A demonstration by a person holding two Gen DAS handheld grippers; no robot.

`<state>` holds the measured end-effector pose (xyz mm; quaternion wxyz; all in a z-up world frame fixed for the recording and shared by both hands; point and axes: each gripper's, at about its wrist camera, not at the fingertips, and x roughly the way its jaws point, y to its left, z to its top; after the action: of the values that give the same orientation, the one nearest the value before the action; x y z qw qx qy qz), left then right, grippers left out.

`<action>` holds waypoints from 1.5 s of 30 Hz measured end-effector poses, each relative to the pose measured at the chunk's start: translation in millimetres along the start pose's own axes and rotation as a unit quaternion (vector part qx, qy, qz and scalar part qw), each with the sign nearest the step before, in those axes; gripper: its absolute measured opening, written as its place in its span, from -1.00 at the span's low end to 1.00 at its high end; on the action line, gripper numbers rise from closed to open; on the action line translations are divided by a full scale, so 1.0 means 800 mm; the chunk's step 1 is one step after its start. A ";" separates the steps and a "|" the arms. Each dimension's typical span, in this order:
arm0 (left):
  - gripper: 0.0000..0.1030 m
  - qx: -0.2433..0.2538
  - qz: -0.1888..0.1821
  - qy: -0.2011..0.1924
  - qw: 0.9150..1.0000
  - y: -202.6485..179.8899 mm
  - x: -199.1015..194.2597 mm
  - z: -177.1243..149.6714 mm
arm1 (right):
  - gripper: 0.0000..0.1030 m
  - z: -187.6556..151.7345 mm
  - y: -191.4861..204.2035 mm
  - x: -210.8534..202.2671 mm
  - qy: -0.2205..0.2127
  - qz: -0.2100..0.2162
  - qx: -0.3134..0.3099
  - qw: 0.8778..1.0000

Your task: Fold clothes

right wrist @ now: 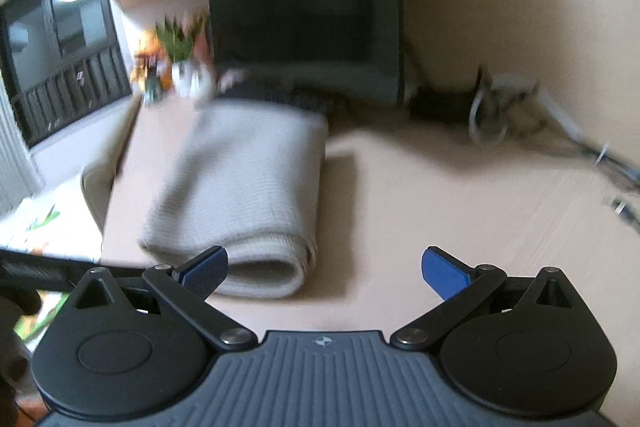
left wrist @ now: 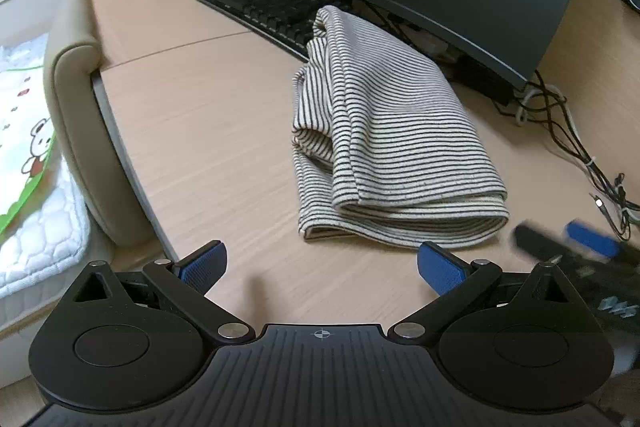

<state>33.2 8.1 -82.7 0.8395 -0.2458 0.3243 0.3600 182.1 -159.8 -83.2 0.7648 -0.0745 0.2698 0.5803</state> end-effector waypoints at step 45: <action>1.00 0.032 0.047 -0.029 0.998 0.001 -0.034 0.000 | 1.00 0.001 0.058 -0.020 0.019 -0.029 -0.026 0.999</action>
<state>18.2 -3.6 -63.2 0.8380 -0.1932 0.3224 0.3955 136.6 -158.5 -65.4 0.7737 -0.1131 0.2667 0.5634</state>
